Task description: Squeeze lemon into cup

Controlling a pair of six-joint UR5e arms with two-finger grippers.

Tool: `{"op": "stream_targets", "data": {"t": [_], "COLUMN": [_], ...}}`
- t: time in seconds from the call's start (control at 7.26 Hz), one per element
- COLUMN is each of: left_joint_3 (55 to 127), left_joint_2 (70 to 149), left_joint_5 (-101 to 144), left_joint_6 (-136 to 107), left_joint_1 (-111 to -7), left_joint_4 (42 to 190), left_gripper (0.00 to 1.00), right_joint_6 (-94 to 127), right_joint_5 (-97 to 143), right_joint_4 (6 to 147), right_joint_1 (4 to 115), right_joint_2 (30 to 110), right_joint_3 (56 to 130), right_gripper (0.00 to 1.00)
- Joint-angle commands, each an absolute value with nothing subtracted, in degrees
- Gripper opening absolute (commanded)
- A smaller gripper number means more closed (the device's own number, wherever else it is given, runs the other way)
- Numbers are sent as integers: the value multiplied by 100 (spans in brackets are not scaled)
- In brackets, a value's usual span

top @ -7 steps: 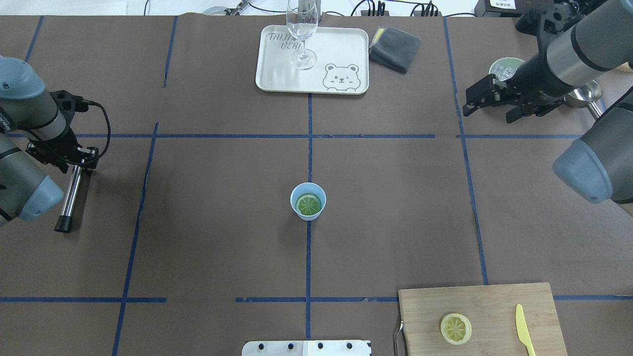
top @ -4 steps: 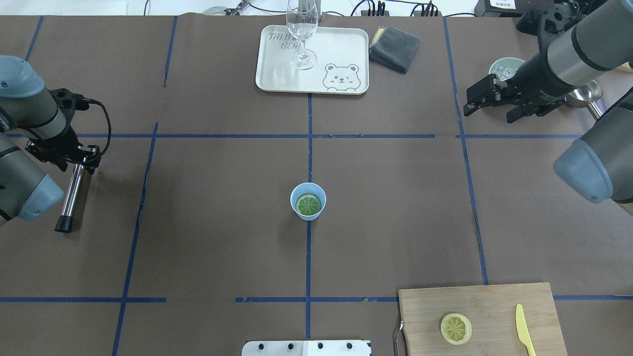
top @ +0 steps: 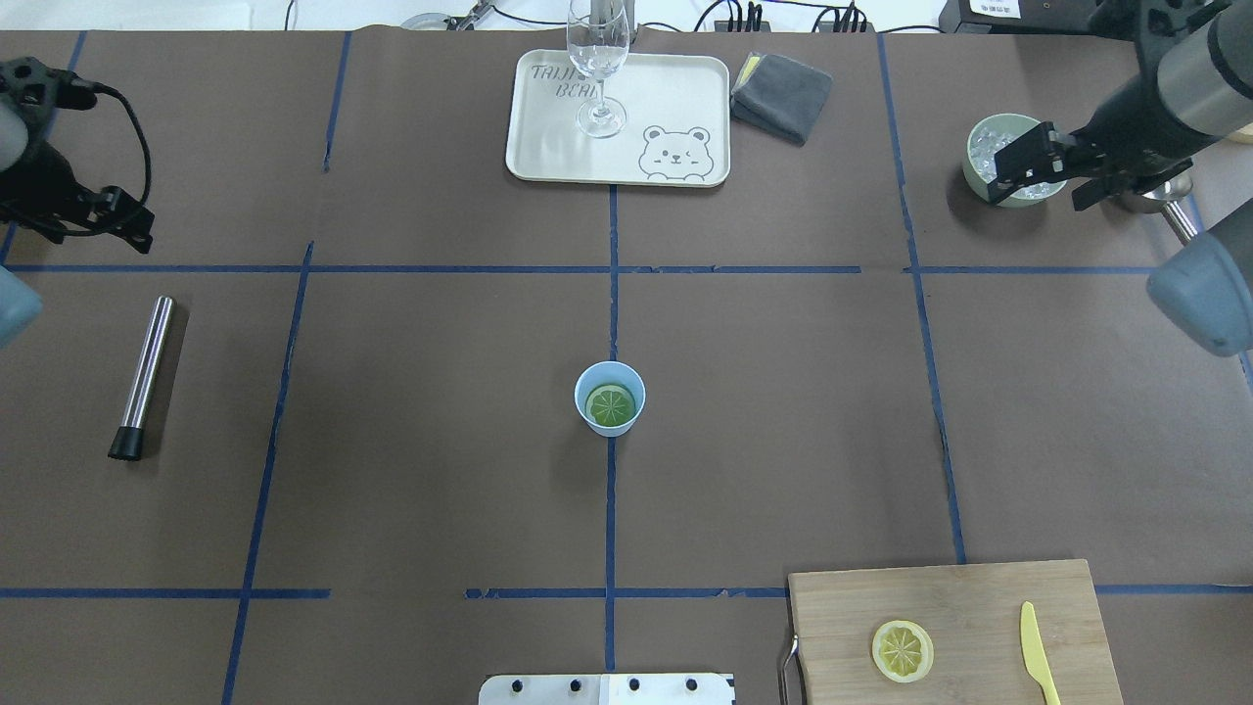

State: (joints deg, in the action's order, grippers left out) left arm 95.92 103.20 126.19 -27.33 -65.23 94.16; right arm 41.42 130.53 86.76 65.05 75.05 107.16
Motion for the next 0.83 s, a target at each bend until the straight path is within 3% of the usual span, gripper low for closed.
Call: {"op": "stream_targets", "data": {"t": [0.0, 0.28, 0.69], "left_joint_3": [9615, 9572, 9449], "left_joint_2": [9916, 9407, 8694], "left_joint_5": [13402, 14015, 14019], "left_joint_6": [-1107, -40, 1420], "left_joint_1": [-7658, -8635, -9244], "left_joint_4": [9422, 9431, 9431], "left_gripper": [100, 100, 100], "right_joint_6": [2810, 1511, -582], "right_joint_5": [13567, 13808, 13808], "right_joint_4": [8692, 8998, 10191], "right_joint_1": [7290, 7995, 8725], "right_joint_2": [7629, 7778, 7752], "right_joint_3": [9892, 9337, 8912], "right_gripper": [100, 100, 100]}}
